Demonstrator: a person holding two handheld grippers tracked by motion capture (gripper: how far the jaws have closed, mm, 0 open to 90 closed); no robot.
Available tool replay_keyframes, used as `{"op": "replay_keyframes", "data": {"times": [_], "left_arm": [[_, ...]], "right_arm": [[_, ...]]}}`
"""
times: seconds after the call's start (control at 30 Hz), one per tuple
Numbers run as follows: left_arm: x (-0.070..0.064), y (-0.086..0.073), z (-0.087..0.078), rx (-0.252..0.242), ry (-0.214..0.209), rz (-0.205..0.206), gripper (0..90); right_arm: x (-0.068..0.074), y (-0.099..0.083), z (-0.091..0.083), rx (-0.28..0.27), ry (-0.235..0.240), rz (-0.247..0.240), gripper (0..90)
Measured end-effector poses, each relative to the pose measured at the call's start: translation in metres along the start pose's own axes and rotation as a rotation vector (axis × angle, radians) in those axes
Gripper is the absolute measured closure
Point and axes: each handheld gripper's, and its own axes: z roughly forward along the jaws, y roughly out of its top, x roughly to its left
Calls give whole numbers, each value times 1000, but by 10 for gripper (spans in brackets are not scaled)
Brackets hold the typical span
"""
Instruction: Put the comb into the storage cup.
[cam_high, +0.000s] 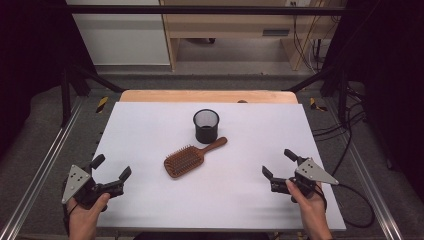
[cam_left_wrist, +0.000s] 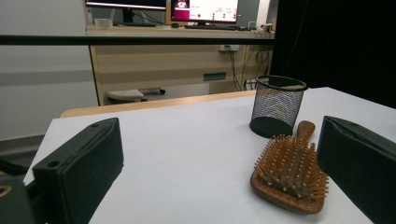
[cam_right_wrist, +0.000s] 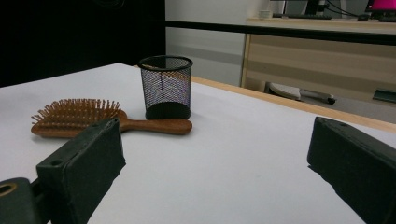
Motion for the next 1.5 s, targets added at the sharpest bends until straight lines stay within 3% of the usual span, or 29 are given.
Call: {"op": "replay_keyframes", "data": {"times": [0.17, 0.27, 0.37, 0.43, 0.67, 0.8, 0.83, 0.9, 1.17, 1.3, 1.5], "left_arm": [[-6, 0, 4, 20, 12, -3, 16], [-9, -1, 7, 47, 12, 1, 22], [-12, -3, 9, 54, 15, -6, 24], [-14, -3, 11, 62, 6, -8, 23], [-17, -5, 14, 74, -21, -12, 16], [-21, -7, 16, 94, -48, -14, 50], [-26, -9, 20, 119, -67, -8, 60], [-30, -11, 22, 140, -64, 11, 90], [-38, -11, 25, 167, -83, 8, 115], [-39, -13, 27, 197, -93, 2, 219], [-46, -13, 28, 248, -105, 11, 511]], "right_arm": [[-1, -3, -2, 21, -6, 5, 41], [1, -1, -6, 10, -18, 32, 42], [3, -2, -7, 29, -35, 10, 37], [4, -4, -6, 58, -50, -26, 33], [2, -5, -4, 64, -53, -10, 36], [2, -4, -4, 56, -55, 3, 37], [2, -4, -4, 55, -55, 6, 37], [2, -4, -4, 55, -53, 10, 38], [3, -5, -4, 56, -44, 5, 38], [3, -5, -4, 60, -42, 4, 38], [2, -5, -6, 57, -48, 11, 40]]}}
